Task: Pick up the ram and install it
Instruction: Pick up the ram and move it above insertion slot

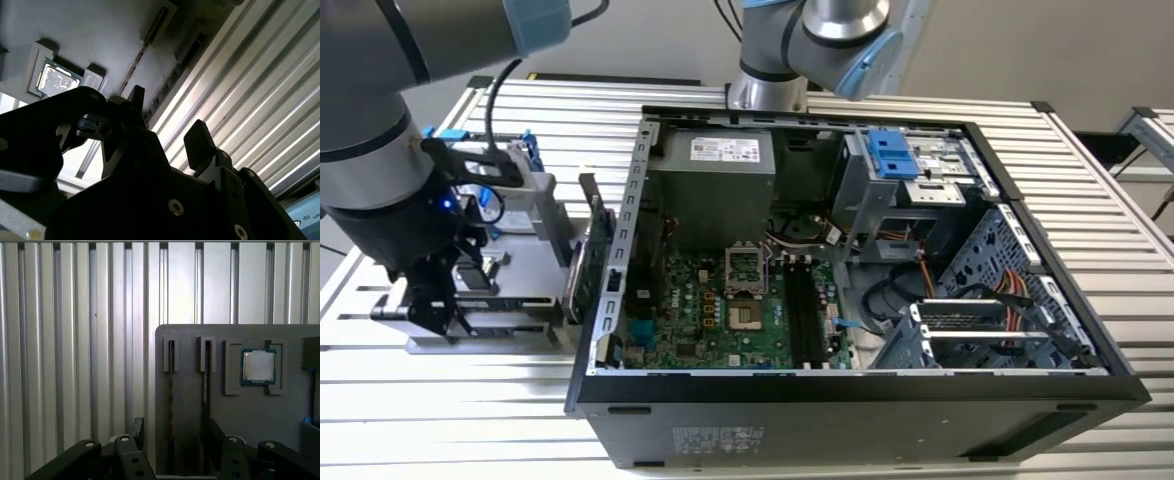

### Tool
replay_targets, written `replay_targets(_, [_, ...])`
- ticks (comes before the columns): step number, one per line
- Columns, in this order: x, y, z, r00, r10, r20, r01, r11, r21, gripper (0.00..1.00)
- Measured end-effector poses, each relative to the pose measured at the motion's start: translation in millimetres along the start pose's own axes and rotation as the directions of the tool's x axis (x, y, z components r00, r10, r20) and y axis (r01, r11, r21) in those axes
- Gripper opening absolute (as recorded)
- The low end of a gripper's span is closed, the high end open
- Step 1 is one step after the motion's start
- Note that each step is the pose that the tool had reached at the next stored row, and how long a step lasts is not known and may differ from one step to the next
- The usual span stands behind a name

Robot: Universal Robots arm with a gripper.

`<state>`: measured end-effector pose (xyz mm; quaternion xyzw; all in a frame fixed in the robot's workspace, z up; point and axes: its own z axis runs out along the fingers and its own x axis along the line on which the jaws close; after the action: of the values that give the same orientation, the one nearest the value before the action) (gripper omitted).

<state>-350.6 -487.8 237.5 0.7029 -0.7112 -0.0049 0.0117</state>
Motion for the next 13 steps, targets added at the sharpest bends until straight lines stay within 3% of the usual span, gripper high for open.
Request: replay_targets(13, [0.2,0.3,7.9,1.0,0.0,0.0,0.0,1.0,0.0,1.0])
